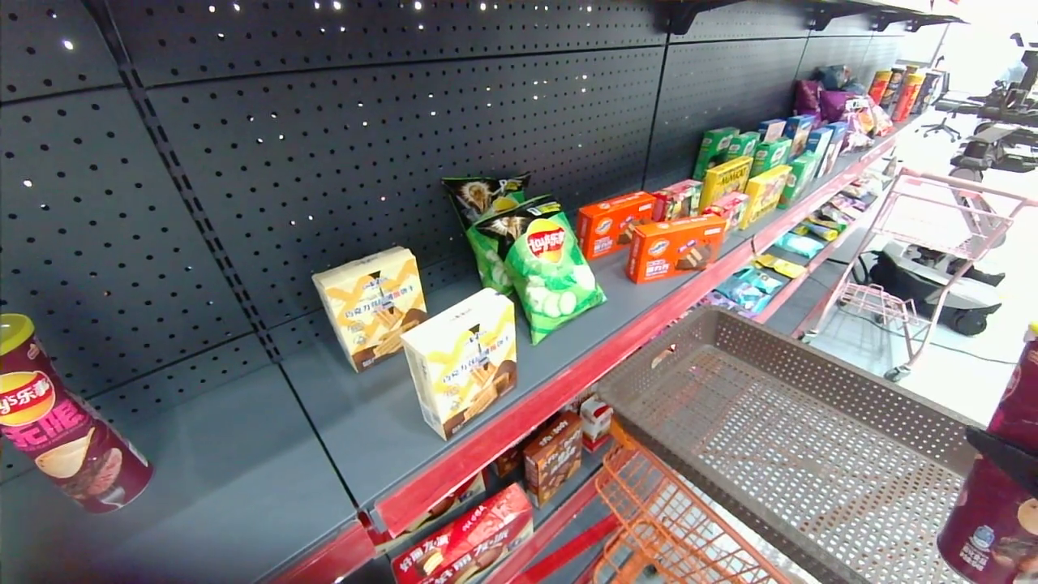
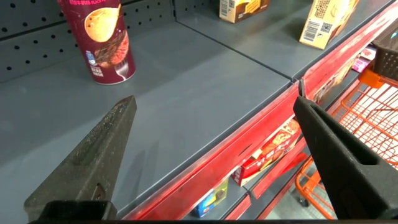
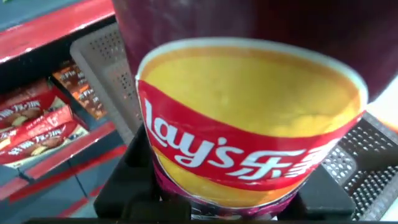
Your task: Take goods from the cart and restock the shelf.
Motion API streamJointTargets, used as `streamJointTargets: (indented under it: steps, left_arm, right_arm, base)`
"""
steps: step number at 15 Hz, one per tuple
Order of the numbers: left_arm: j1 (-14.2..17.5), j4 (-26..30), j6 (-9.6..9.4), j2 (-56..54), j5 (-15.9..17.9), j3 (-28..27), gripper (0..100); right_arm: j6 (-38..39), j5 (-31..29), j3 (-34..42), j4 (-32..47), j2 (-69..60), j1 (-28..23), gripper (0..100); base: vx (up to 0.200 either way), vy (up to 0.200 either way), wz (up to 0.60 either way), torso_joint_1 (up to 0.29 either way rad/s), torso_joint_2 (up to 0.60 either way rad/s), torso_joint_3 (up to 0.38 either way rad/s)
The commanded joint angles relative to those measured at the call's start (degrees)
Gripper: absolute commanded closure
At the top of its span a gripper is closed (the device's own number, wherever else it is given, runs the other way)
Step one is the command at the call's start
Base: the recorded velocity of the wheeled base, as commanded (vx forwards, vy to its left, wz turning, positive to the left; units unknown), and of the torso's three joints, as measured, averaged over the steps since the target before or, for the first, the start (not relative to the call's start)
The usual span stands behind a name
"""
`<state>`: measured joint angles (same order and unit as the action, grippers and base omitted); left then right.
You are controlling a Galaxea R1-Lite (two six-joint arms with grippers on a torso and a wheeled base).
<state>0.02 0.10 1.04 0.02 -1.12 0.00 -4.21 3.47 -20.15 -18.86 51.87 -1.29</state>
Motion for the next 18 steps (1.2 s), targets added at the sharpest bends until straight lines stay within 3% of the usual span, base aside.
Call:
streamJointTargets:
  steps: [1, 6, 18]
  left_arm:
    - [0.0, 0.0, 0.02, 0.0, 0.0, 0.0, 0]
    - [0.0, 0.0, 0.02, 0.0, 0.0, 0.0, 0]
    - [0.0, 0.0, 0.02, 0.0, 0.0, 0.0, 0]
  right_arm:
    - [0.0, 0.0, 1.0, -0.5, -3.2, -0.1, 100]
    - [0.1, -0.3, 1.3, -3.2, -1.9, 3.8, 100]
    - [0.0, -0.3, 3.0, -4.0, -2.1, 3.8, 100]
  base:
    - [0.0, 0.0, 0.6, -0.002, 0.0, 0.007]
    - [0.0, 0.0, 0.6, -0.001, 0.0, 0.003]
    - [0.0, 0.0, 0.6, 0.004, 0.0, 0.0]
